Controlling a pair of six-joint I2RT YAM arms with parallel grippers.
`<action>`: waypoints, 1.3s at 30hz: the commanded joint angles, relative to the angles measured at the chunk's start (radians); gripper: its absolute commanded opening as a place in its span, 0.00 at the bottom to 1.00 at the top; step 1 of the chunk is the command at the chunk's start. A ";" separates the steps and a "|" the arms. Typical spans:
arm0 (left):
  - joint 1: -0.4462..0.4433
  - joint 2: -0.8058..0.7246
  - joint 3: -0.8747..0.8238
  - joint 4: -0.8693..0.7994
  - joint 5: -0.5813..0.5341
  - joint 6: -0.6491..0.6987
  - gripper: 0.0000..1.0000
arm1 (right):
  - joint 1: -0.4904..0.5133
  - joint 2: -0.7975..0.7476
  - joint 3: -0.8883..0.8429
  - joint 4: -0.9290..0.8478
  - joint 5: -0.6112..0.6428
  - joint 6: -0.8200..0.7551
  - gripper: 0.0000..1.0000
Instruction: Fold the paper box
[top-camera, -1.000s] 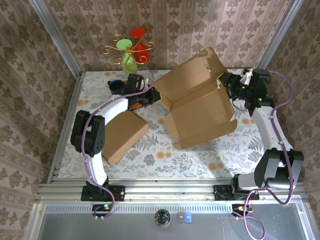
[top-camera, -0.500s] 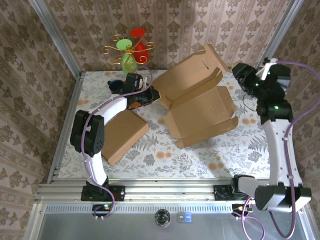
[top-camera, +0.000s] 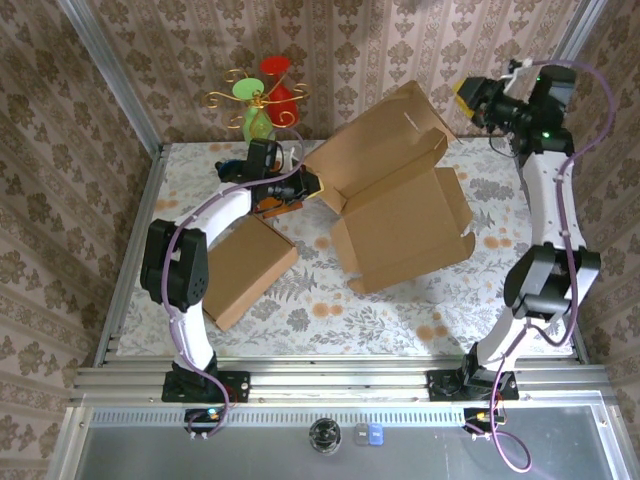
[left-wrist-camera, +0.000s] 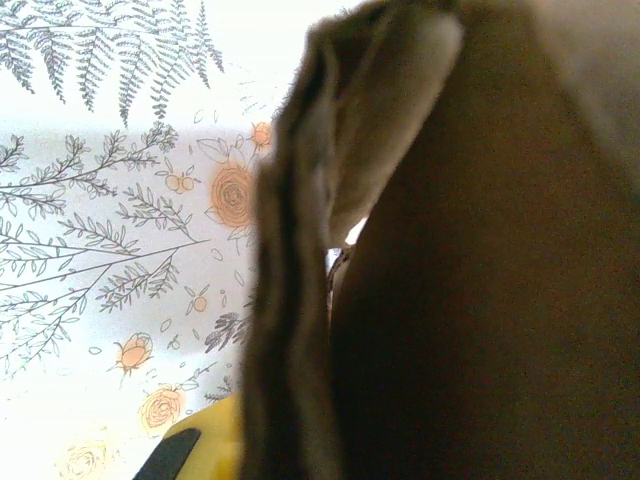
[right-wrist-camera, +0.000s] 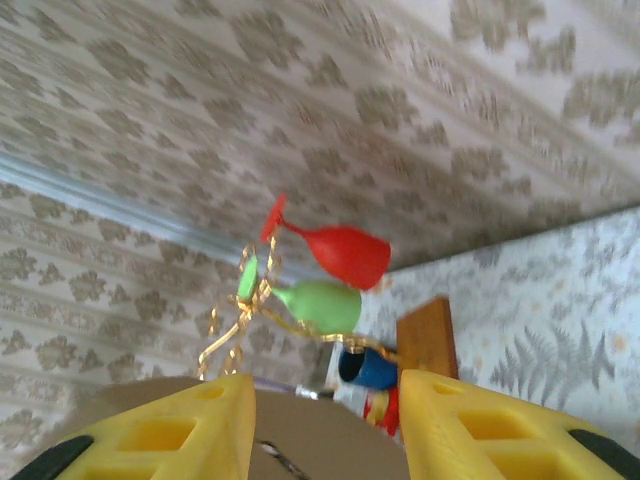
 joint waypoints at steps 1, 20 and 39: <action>0.009 0.022 0.043 -0.037 0.053 0.031 0.00 | 0.024 -0.032 0.050 0.015 -0.181 -0.054 0.44; 0.015 0.053 0.089 -0.079 0.048 0.041 0.00 | 0.112 -0.111 -0.055 -0.140 -0.135 -0.277 0.44; 0.012 0.049 0.105 -0.108 0.049 0.052 0.00 | 0.197 -0.226 -0.092 -0.423 0.200 -0.581 0.45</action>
